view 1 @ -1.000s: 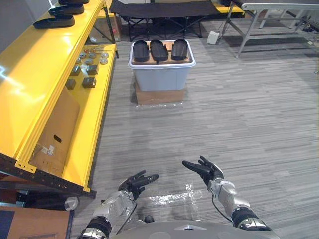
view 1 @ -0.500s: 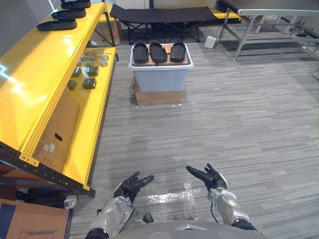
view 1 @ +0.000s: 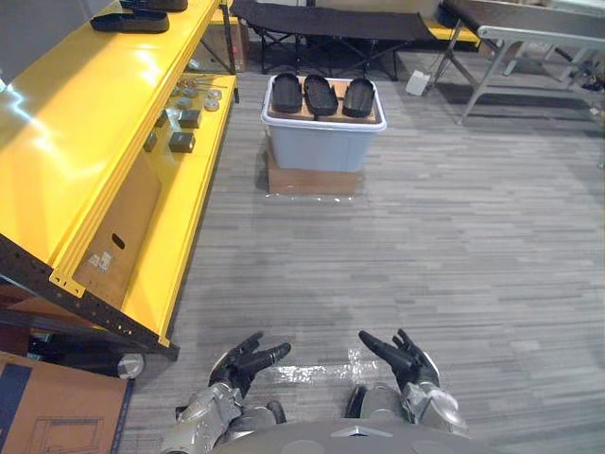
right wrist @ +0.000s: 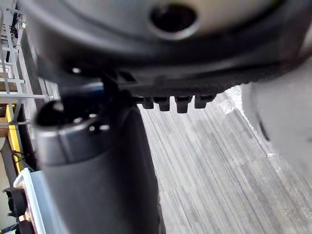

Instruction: Walk over and take three plastic housings, then place them on the shelf

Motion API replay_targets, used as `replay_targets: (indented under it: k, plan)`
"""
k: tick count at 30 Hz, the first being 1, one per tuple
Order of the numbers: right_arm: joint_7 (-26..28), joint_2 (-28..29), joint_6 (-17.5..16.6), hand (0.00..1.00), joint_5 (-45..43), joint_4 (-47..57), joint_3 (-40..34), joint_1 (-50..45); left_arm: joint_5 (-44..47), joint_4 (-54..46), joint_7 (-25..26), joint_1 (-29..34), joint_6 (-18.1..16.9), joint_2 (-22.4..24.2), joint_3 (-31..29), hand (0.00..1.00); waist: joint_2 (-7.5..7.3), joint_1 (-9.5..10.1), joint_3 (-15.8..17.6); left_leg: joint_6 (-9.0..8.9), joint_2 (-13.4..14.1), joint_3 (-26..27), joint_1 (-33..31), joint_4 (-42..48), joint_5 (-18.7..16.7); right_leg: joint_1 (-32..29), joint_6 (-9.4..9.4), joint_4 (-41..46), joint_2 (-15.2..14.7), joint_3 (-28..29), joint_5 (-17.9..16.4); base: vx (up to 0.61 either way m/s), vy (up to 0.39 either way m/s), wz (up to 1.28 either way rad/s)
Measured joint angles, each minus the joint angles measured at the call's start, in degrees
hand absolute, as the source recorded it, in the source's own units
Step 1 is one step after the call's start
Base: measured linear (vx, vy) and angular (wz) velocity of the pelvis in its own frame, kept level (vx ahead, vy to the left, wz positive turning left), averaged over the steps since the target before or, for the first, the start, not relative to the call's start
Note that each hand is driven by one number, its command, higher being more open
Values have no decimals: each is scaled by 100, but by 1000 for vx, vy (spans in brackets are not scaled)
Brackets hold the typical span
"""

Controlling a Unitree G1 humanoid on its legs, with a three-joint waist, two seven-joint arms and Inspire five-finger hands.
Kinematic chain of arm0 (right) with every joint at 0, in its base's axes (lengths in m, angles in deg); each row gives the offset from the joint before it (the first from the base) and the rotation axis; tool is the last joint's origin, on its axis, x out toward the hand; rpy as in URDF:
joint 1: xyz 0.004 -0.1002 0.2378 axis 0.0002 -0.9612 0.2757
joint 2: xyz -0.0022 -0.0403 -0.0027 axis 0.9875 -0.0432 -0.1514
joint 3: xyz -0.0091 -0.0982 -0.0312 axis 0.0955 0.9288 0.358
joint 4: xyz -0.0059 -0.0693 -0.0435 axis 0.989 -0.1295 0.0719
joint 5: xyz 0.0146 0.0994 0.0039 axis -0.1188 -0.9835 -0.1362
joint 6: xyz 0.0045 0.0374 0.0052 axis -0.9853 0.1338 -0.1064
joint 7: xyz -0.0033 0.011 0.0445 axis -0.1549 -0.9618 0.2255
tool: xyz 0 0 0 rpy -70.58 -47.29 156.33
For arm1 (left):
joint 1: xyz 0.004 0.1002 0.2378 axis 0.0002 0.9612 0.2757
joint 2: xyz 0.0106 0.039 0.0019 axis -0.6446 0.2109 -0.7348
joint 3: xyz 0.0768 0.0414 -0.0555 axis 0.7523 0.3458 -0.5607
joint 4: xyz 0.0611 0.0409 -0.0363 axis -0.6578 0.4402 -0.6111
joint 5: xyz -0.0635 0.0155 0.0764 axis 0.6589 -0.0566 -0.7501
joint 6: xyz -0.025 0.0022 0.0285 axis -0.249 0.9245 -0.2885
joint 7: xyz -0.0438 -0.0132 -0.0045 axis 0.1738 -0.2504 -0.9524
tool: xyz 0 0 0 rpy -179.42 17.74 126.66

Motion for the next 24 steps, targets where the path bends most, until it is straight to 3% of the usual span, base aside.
replay_targets:
  k: [1,3,5,6,8,9,10,11,12,13,14,15,16,17,20,21,22,23,24]
  plan:
    - [34,1,-22,100,1,1,-5,-39,-1,0,0,-28,50,-36,4,100,-24,44,-2,-166,94,4,12,197,-136,2,-32,-418,21,-41,288,198,-40,4]
    - [77,20,-91,100,1,0,-4,-108,0,1,1,-12,62,-50,4,100,-40,72,-10,-333,221,-16,58,451,-357,69,-92,-630,100,-41,531,277,-141,4]
    - [144,53,-101,100,1,-18,-1,-140,5,1,21,-3,66,-67,8,100,-50,63,-17,-555,398,-71,107,785,-684,229,-244,-650,242,-45,510,348,-254,5]
    - [205,53,-101,100,7,-20,0,-151,62,0,58,-6,65,-76,4,100,-52,69,-38,-698,538,-77,96,1055,-939,317,-470,-495,380,-49,359,362,-334,-4]
    - [306,-15,-100,100,27,-51,-6,-139,227,37,109,29,82,-61,8,100,115,63,-120,-852,942,-65,89,1488,-1164,419,-633,-339,690,-79,373,412,-351,-10]
    - [312,-73,-99,100,90,-83,-21,-119,300,51,145,115,79,2,-2,100,303,75,-192,-849,1276,52,-118,2055,-1142,443,-785,-306,935,-127,196,379,-307,-18]
    - [324,-134,-77,100,257,-126,-6,-51,463,74,174,80,79,80,-19,100,386,83,-142,-662,1717,214,-568,3271,-857,609,-884,-407,1129,-130,147,387,-324,-16]
    - [340,-173,-73,100,289,-122,5,-42,498,65,193,82,50,125,-41,100,439,85,-86,-575,1942,171,-844,3908,-725,802,-939,-551,1258,-129,118,373,-347,-15]
    - [348,-297,-31,100,305,-144,3,-41,571,70,173,41,30,242,-184,100,482,176,-10,-644,2012,-143,-1223,4798,-729,1169,-1030,-754,1421,-100,63,311,-244,-15]
    - [348,-316,-10,100,320,-147,3,-36,655,67,166,27,25,284,-250,100,494,227,-2,-680,1919,-231,-1327,4989,-759,1328,-1073,-837,1446,-51,34,388,-246,-37]
    - [350,-432,-15,100,437,-179,0,30,681,52,153,44,-60,341,-307,100,479,292,4,-659,1643,-284,-1486,4953,-798,1655,-1100,-1060,1463,23,11,384,-179,-57]
    - [370,-499,-58,100,512,-226,0,144,692,5,144,67,-112,391,-347,100,467,360,8,-651,1352,-205,-1639,4474,-804,1867,-1085,-1263,1466,147,22,362,-157,-61]
    - [385,-528,-77,100,512,-227,0,204,692,-22,144,76,-157,428,-371,100,467,390,12,-639,1230,-142,-1736,4123,-795,1940,-1082,-1326,1466,192,23,362,-106,-58]
    - [395,-563,-114,100,512,-228,-16,335,694,-79,117,104,-221,485,-433,100,462,409,25,-643,971,-121,-1944,3288,-719,2033,-1073,-1421,1466,237,30,417,-47,-45]
    - [383,-611,-125,100,511,-276,-10,473,722,-193,-12,118,-321,586,-517,100,411,501,108,-717,520,-374,-2143,1392,119,2274,-1059,-1487,1469,339,25,344,29,-30]
    - [388,-630,-125,100,508,-351,35,484,716,-262,-58,126,-353,601,-535,100,385,613,130,-835,442,-442,-2104,762,686,2488,-922,-1605,1495,464,-85,402,119,-38]
    - [392,-654,-127,100,506,-351,91,483,709,-260,-82,129,-368,614,-553,100,399,643,130,-828,435,-422,-2092,660,824,2581,-842,-1634,1516,507,-201,420,171,-46]
    - [397,-711,-142,100,500,-352,191,480,689,-243,-92,153,-405,658,-568,100,501,659,141,-721,529,-331,-2018,598,895,2776,-681,-1613,1601,558,-545,393,195,-24]
    - [389,-650,-144,100,499,-442,224,511,663,-195,-117,95,-433,632,-586,100,451,657,170,-169,505,-236,-1990,825,1326,2909,-629,-1449,1511,563,-903,478,235,-9]
